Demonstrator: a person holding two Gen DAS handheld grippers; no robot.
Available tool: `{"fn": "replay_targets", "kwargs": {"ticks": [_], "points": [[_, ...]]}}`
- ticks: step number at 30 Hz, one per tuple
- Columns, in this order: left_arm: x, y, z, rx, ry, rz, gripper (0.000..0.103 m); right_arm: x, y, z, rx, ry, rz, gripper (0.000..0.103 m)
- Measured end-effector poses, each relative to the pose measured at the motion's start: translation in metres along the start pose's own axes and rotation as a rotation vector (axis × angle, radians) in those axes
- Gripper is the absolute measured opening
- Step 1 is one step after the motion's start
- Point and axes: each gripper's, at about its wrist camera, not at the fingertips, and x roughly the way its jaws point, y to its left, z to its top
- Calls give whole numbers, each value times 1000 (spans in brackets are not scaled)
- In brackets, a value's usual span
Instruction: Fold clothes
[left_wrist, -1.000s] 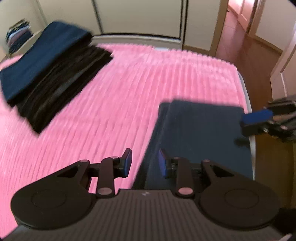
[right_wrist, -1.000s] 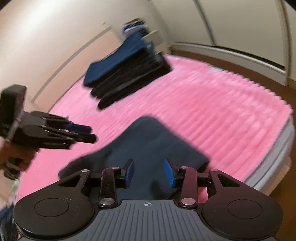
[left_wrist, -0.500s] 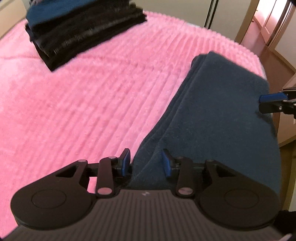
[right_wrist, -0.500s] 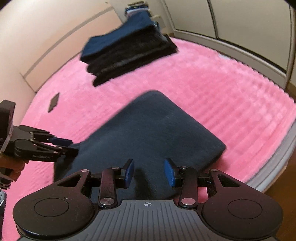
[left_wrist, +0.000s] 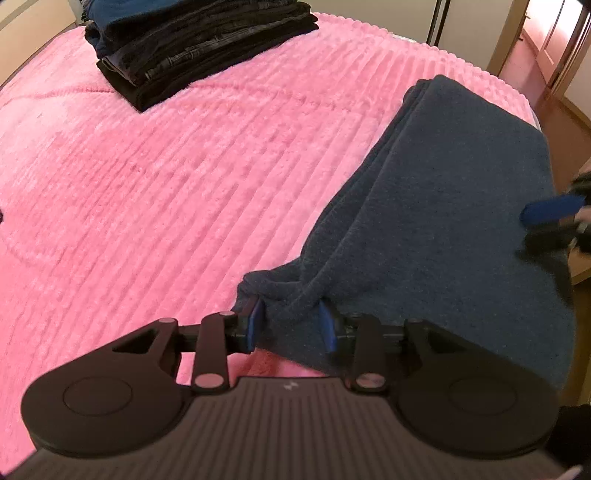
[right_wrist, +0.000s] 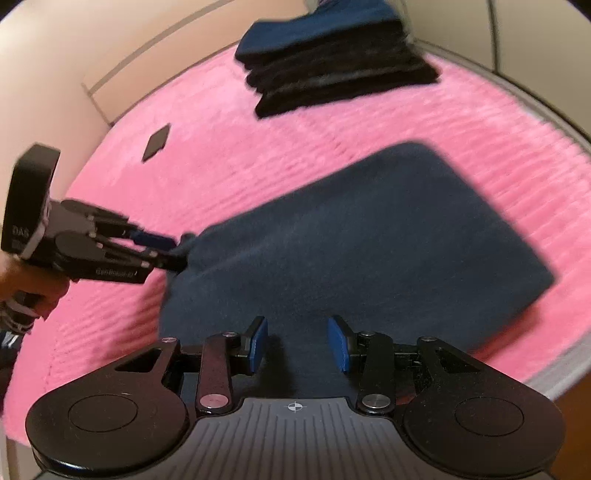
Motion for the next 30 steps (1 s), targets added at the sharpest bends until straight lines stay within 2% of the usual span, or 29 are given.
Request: {"fn": "replay_targets", "kwargs": {"ticks": [1, 2, 3, 8, 10, 16, 18, 19, 22, 30], "points": [[-10, -1, -1, -26, -1, 10, 29, -8, -5, 1, 10, -4, -20, 57], [-19, -2, -3, -55, 0, 19, 29, -16, -9, 2, 24, 0, -40, 79], [-30, -4, -5, -78, 2, 29, 29, -23, -14, 2, 37, 3, -60, 82], [-88, -17, -21, -232, 24, 73, 32, -60, -26, 8, 3, 45, -102, 82], [-109, -28, -30, -296, 26, 89, 48, -70, -29, 8, -20, 77, -97, 82], [-154, -75, -53, -438, 16, 120, 76, -89, -27, 7, -98, 179, -49, 84], [-161, -86, -56, -459, 15, 116, 83, -94, -22, 7, -131, 200, -39, 95], [-164, -92, -57, -465, 13, 117, 87, -96, -20, 7, -139, 205, -37, 96], [-169, -101, -58, -463, 3, 104, 91, -101, -12, 10, -147, 218, -37, 96], [-172, -105, -52, -441, 22, 28, 91, -125, 14, 24, -113, 211, -74, 96]]}}
